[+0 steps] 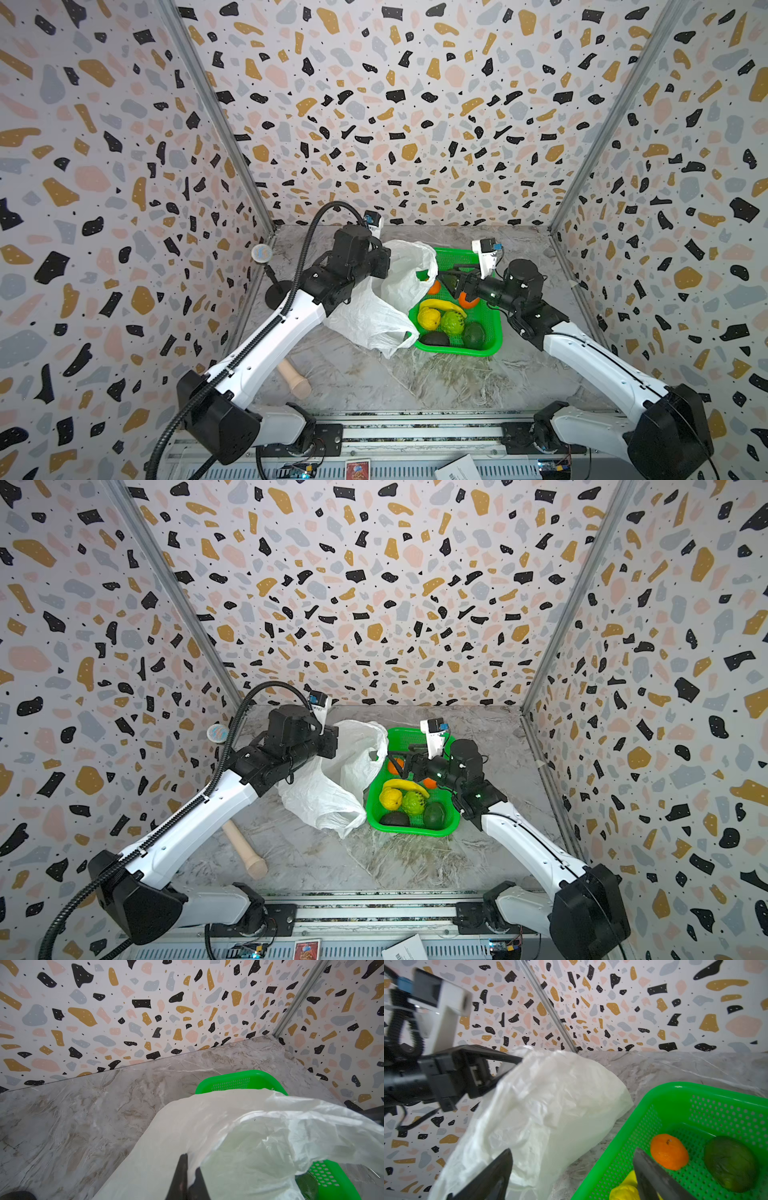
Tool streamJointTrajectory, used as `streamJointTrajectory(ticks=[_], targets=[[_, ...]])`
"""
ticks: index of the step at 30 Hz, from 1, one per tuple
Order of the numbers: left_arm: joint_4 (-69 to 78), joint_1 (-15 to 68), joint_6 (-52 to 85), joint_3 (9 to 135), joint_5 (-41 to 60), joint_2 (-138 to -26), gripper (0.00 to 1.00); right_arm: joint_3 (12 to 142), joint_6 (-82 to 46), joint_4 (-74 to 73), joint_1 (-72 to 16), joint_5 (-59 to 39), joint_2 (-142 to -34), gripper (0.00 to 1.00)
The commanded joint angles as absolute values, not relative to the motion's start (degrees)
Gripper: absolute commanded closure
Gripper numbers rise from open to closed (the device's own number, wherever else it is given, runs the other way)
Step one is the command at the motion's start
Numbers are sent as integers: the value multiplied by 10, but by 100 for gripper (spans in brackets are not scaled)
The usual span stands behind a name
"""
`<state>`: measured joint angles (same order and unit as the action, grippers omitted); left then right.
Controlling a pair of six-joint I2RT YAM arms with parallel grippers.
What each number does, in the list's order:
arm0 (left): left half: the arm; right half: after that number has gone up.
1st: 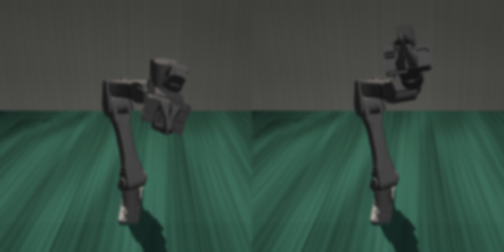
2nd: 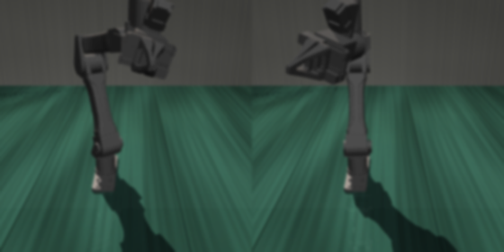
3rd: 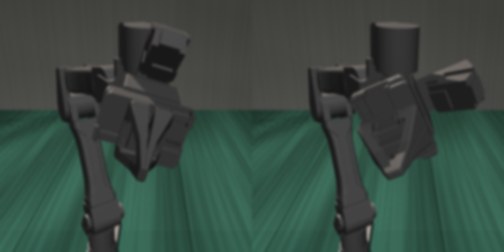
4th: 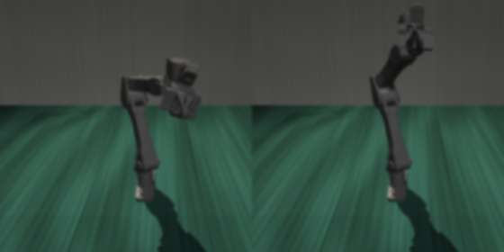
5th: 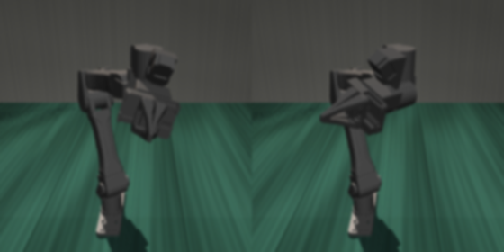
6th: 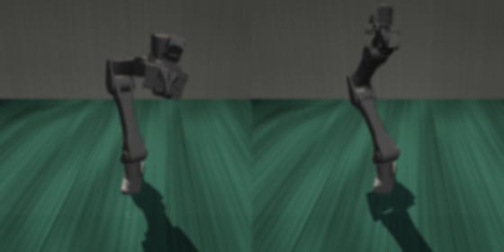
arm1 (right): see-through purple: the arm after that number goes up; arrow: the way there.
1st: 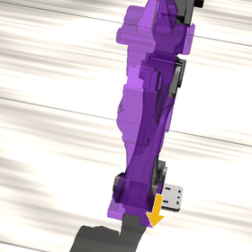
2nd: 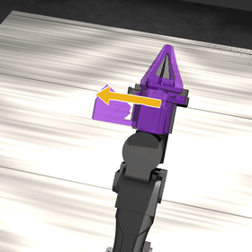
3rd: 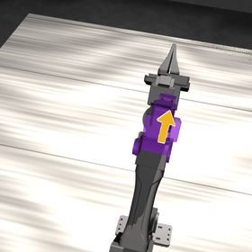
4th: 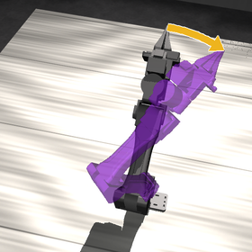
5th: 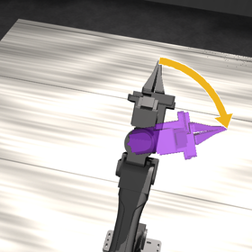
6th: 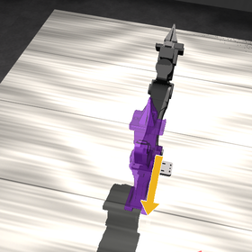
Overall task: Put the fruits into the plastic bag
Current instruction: 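Lift the bag handle with the left gripper while the right gripper reaches the bag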
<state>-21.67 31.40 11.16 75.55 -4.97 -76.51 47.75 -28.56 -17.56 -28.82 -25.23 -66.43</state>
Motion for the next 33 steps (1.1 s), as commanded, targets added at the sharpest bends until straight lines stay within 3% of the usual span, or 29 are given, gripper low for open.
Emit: streamJointTrajectory(ticks=[1, 5, 14, 24, 33], targets=[[-183, 303, 120, 748, -38, -753, 100, 494, -271, -175, -294, -205, -630, 9], [-167, 283, 146, 747, 8, -753, 100, 466, -279, -183, -294, -156, -601, 8], [-162, 243, 208, 794, 123, -789, 100, 417, -256, -177, -311, -214, -600, 8], [-150, 218, 262, 818, 176, -798, 100, 429, -247, -214, -360, -265, -680, 9], [-136, 212, 289, 831, 210, -797, 100, 445, -231, -235, -381, -228, -739, 10]])
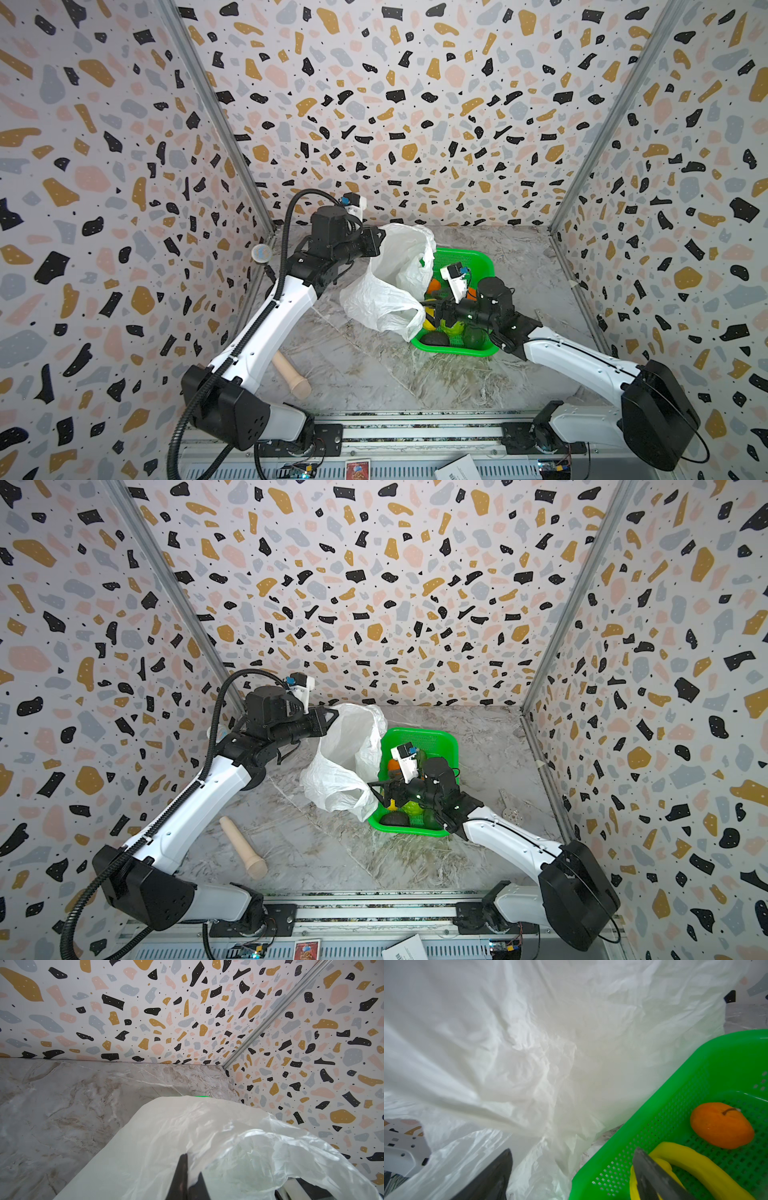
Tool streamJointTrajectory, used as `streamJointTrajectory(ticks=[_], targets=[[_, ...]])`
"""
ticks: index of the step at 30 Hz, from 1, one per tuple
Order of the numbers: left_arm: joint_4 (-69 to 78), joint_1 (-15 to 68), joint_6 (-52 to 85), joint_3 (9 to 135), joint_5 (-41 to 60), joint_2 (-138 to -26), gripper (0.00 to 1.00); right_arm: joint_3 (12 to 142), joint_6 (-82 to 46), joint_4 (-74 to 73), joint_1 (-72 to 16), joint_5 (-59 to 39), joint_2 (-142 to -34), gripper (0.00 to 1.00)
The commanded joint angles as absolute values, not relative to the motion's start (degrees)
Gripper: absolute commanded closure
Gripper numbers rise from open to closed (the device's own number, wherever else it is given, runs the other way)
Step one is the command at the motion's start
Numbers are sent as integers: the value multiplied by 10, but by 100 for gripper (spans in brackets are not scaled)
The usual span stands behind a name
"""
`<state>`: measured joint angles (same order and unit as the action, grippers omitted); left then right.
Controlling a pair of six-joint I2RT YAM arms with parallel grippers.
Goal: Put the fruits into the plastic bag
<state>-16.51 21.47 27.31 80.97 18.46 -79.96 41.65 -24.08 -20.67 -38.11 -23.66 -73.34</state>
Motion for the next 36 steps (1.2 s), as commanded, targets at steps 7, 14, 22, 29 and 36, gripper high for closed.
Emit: streamJointTrajectory(ticks=[7, 14, 22, 29, 36], targets=[[-124, 208, 303, 819, 223, -792, 100, 482, -237, -269, -380, -241, -799, 51], [-169, 195, 260, 800, 168, -792, 100, 514, -263, -263, -359, -284, -814, 100], [-247, 194, 160, 764, -38, -777, 100, 499, -325, -218, -297, -184, -726, 100], [-260, 194, 171, 777, -34, -777, 81, 512, -337, -164, -293, -118, -715, 100], [-258, 194, 192, 814, 37, -786, 36, 503, -349, -171, -293, -150, -737, 100]])
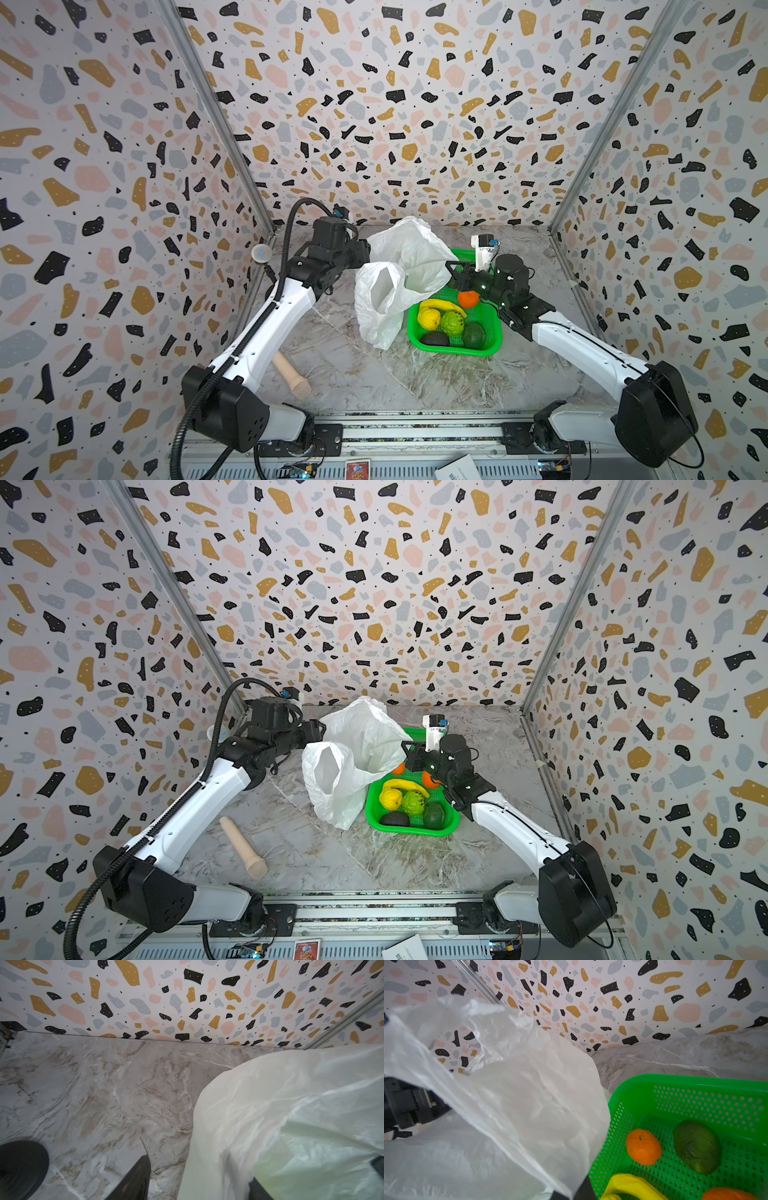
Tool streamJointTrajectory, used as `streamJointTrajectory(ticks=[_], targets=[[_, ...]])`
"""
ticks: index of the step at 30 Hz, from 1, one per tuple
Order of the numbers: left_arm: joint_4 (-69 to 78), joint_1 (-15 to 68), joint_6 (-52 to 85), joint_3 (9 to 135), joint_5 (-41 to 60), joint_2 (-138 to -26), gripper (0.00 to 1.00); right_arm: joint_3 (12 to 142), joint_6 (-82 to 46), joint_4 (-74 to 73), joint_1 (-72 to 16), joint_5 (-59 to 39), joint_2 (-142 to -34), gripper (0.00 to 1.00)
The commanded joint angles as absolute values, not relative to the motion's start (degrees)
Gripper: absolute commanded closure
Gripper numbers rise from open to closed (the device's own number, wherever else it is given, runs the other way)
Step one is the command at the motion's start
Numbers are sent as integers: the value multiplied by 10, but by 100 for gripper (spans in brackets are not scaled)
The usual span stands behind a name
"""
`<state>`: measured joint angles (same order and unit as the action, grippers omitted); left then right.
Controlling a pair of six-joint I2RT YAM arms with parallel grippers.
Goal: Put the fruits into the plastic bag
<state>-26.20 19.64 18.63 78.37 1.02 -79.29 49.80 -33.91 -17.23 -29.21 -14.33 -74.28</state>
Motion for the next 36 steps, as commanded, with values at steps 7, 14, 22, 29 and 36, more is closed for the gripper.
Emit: streamJointTrajectory(ticks=[7, 14, 22, 29, 36], targets=[[-279, 194, 192, 819, 80, -777, 25, 500, -343, -167, -293, -143, -731, 100], [-318, 194, 183, 810, 10, -768, 23, 496, -344, -168, -294, -138, -726, 100], [-320, 194, 173, 805, 22, -771, 24, 491, -345, -171, -293, -134, -719, 100], [-317, 193, 182, 780, 63, -777, 28, 487, -345, -171, -293, -127, -716, 100], [-314, 194, 188, 761, 72, -784, 46, 485, -346, -171, -293, -124, -717, 100]])
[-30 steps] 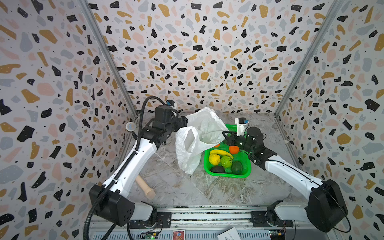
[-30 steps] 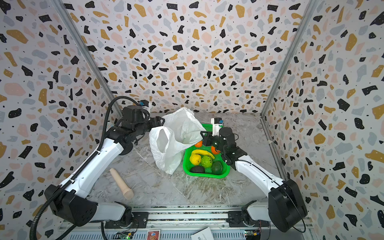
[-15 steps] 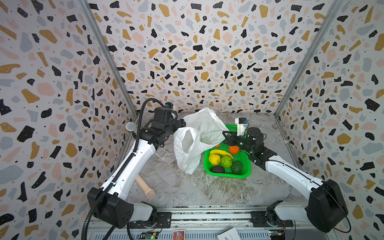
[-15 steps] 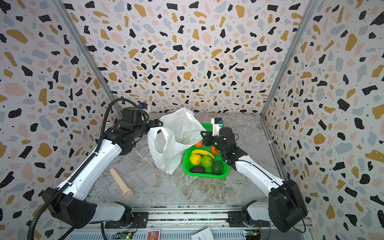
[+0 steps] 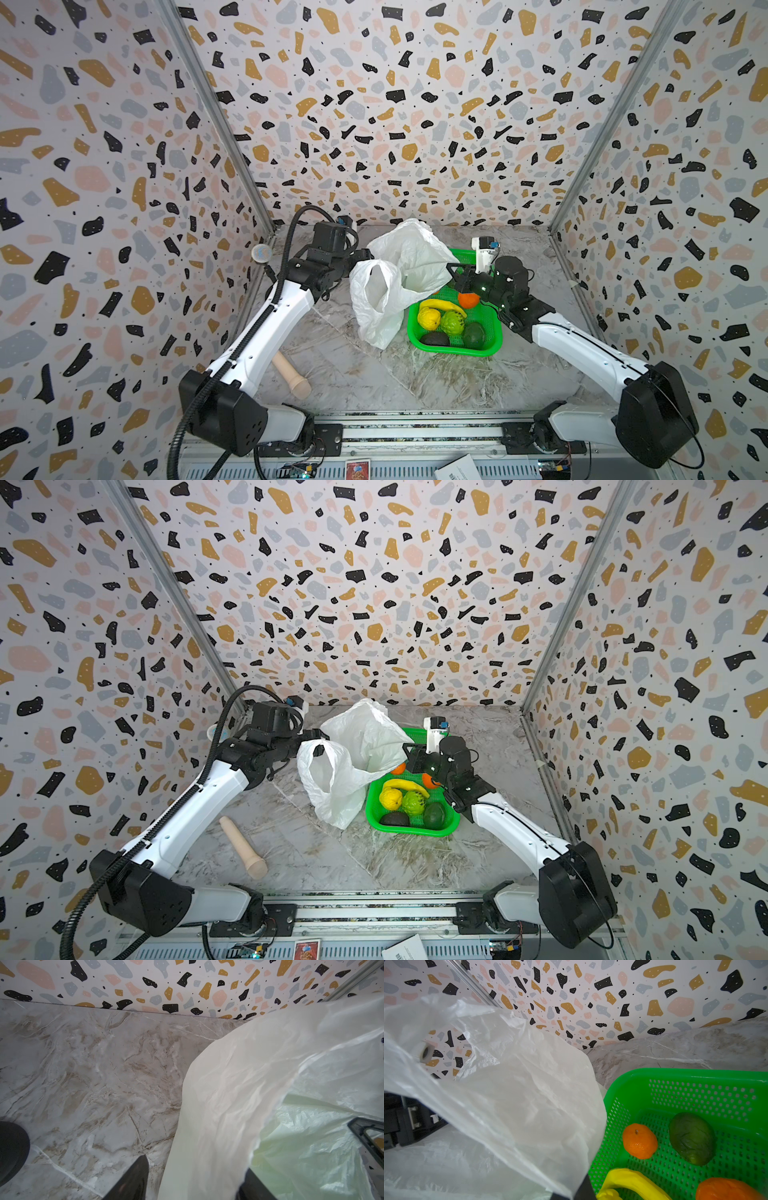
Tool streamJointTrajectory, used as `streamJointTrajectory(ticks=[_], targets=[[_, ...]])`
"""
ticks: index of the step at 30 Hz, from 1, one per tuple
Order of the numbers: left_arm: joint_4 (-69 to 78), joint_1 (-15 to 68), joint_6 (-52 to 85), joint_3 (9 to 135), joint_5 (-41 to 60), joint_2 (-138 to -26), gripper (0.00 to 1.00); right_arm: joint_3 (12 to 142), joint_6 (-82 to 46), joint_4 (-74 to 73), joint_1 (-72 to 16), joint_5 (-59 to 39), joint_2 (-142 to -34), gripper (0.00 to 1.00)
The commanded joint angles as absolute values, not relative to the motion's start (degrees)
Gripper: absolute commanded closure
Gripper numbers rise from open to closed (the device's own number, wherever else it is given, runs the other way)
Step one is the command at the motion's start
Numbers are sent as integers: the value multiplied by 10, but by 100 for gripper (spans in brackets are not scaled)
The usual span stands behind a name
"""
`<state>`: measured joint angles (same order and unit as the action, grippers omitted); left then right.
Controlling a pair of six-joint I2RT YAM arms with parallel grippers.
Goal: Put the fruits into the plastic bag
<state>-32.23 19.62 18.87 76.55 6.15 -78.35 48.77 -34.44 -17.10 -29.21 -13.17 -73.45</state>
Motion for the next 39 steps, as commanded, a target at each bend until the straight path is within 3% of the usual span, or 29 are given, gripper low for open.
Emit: streamJointTrajectory(ticks=[1, 5, 7, 13, 18, 20, 21, 30, 35, 39], targets=[[-313, 194, 187, 759, 73, -785, 51, 485, -345, -171, -293, -124, -717, 100], [-303, 194, 191, 754, 65, -792, 87, 484, -346, -171, -294, -122, -718, 100], [-296, 194, 193, 761, 54, -794, 100, 483, -346, -170, -293, -120, -719, 100], [-271, 194, 172, 806, 12, -787, 100, 485, -347, -159, -287, -119, -724, 97], [-268, 193, 158, 824, 22, -794, 100, 475, -344, -147, -254, -120, -695, 43], [-268, 194, 159, 823, 26, -799, 100, 454, -341, -140, -238, -113, -663, 29], [-268, 194, 158, 822, 28, -801, 100, 447, -339, -131, -232, -110, -649, 26], [-247, 194, 160, 810, 40, -808, 100, 385, -280, 3, -226, -67, -549, 24], [-243, 194, 159, 806, 46, -809, 100, 378, -250, 43, -252, -102, -588, 24], [-242, 194, 159, 804, 52, -805, 100, 407, -207, 87, -306, -73, -659, 23]])
